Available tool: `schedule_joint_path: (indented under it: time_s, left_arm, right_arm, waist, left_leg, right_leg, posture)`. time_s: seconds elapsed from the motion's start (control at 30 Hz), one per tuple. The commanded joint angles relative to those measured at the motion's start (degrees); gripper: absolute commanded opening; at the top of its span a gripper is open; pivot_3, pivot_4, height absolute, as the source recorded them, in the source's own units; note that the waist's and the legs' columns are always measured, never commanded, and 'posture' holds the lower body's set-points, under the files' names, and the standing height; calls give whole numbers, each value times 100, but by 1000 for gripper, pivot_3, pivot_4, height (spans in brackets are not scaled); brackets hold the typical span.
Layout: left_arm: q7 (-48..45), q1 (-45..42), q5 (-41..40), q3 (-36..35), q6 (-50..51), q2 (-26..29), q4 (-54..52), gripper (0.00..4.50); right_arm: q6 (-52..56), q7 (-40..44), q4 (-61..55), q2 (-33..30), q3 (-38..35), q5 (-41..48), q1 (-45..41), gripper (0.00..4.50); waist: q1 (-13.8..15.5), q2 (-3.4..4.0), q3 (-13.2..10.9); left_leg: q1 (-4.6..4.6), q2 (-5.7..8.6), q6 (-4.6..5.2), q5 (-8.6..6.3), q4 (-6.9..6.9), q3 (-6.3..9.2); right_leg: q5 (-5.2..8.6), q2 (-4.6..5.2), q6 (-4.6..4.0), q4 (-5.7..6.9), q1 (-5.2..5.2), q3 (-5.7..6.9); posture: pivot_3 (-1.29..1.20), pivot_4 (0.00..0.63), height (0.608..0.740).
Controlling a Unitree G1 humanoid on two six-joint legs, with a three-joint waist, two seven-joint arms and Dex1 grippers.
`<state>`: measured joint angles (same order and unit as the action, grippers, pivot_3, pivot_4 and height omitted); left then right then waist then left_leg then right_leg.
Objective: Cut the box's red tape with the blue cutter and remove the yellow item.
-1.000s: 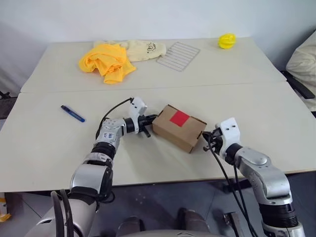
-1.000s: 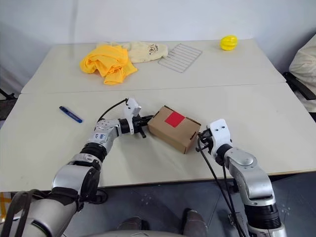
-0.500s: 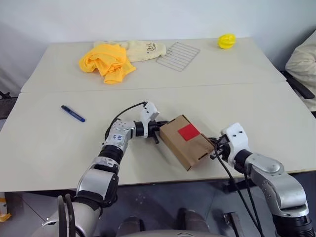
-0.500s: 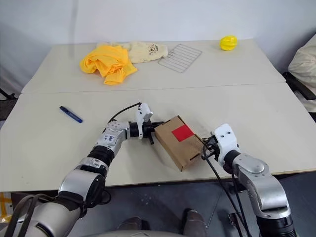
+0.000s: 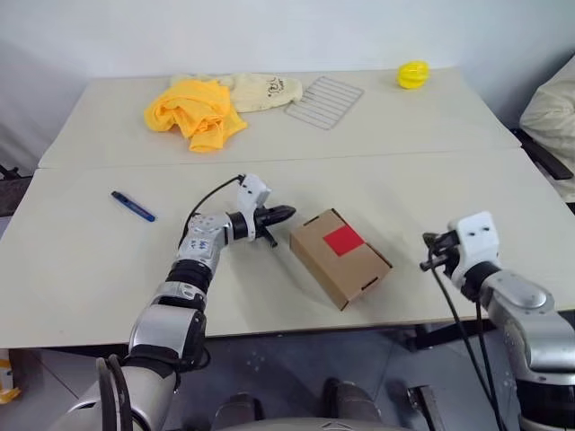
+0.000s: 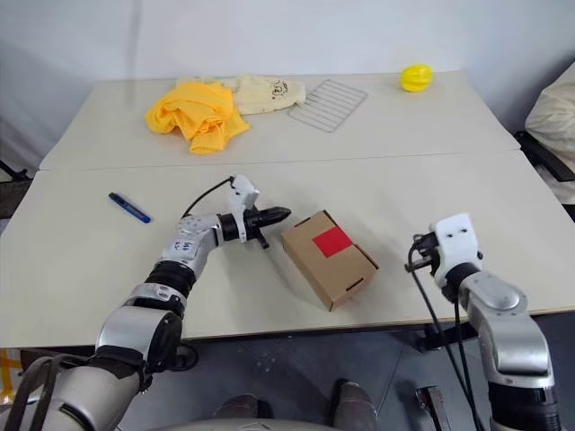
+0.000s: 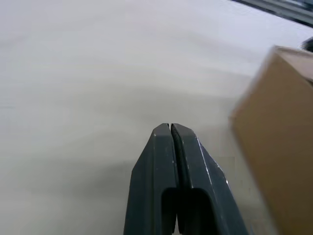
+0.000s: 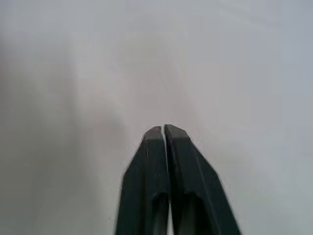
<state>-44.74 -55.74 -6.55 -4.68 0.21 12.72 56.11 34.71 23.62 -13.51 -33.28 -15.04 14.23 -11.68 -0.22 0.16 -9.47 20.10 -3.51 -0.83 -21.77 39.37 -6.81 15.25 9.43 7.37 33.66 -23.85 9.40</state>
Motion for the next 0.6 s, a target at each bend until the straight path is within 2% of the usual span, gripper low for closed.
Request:
schedule_joint_path:
  time_s: [0.03, 0.13, 0.23, 0.33, 0.43, 0.6]
  left_arm:
    - [598, -304, -132, -281, 376, 251, -110, 627]
    - [1121, -315, -189, -508, 475, 440, -431, 1542]
    - [2378, -246, 60, -707, 257, 591, -681, 2467]
    - [3302, -59, 214, -776, 458, 585, -1118, 3410]
    - [4064, 118, 350, -809, 628, 511, -1589, 4374]
    - [5464, 413, 437, -1020, 1381, 153, -2693, 4467]
  right_arm:
    - [-321, 380, 175, -145, -211, 269, -276, 1287]
    - [-651, 828, 559, -194, -228, 456, -598, 2347]
    - [-896, 1142, 893, -235, -174, 521, -809, 3366]
    - [-1174, 1450, 1253, -295, -42, 481, -989, 4439]
    - [-1322, 1742, 1478, -321, 16, 547, -1116, 4500]
    - [-1664, 2414, 1848, -453, 189, 603, -1368, 4500]
  waist:
    - [-1, 0, 0]
    - [-12, 0, 0]
    - [-4, -3, -2]
    - [4, -4, -3]
    - [9, -4, -3]
    - [7, -5, -3]
  left_leg:
    - [0, 0, 0, 0, 0, 0]
    - [-1, 0, 0, 0, 0, -2]
    - [0, 0, 0, 0, 6, 0]
    - [2, 0, 0, 0, 12, 2]
    - [3, 0, 0, 0, 19, 2]
    - [9, 0, 0, 0, 36, 3]
  right_leg:
    - [0, 0, 0, 0, 0, 0]
    - [-1, 0, 1, 1, 0, -1]
    - [-1, 0, 3, 1, 0, -1]
    - [-2, 0, 3, 4, 1, -1]
    - [-3, 0, 6, 6, 2, -2]
    - [-4, 0, 8, 14, 2, -3]
  posture:
    - [0, 150, 740]
    - [0, 150, 740]
    - [0, 150, 740]
    - [0, 150, 740]
    - [0, 150, 740]
    - [0, 150, 740]
